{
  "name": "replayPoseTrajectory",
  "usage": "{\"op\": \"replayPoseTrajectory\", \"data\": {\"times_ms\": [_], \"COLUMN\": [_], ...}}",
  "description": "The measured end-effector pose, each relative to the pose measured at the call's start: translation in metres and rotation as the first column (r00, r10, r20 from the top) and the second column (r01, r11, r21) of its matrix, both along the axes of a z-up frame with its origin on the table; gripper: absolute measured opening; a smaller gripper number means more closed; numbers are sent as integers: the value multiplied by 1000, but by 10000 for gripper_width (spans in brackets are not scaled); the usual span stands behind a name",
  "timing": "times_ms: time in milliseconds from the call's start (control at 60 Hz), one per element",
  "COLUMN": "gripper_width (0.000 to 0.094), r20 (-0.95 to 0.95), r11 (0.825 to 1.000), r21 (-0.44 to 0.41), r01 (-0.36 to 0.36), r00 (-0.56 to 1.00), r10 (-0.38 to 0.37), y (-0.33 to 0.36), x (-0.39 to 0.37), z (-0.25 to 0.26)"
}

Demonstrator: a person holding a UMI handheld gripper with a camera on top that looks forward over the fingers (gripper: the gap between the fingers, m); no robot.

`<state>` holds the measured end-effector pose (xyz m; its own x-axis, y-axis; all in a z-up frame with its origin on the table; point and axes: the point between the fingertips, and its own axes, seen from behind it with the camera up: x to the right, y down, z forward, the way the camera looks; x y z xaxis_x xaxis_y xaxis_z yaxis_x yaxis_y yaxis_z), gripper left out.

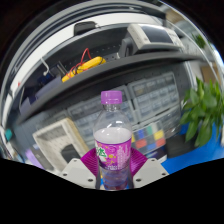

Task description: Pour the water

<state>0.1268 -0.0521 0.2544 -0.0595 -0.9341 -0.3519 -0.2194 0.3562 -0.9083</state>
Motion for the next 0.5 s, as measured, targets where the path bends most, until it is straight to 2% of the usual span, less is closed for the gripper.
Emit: {"op": "replayPoseTrajectory", "data": {"times_ms": [83, 200, 350, 500], "gripper_width": [375, 373, 374, 373], "r20": [4, -9, -70, -106], "r11": [988, 965, 946, 936], "r21": [-156, -260, -324, -351], "r01": [21, 33, 4, -12], "r00": [1000, 999, 997, 994], "r10": [-21, -37, -29, -27], "y": [-34, -67, -88, -100], "x": [-2, 0, 5, 6], "z": [-15, -43, -96, -144]}}
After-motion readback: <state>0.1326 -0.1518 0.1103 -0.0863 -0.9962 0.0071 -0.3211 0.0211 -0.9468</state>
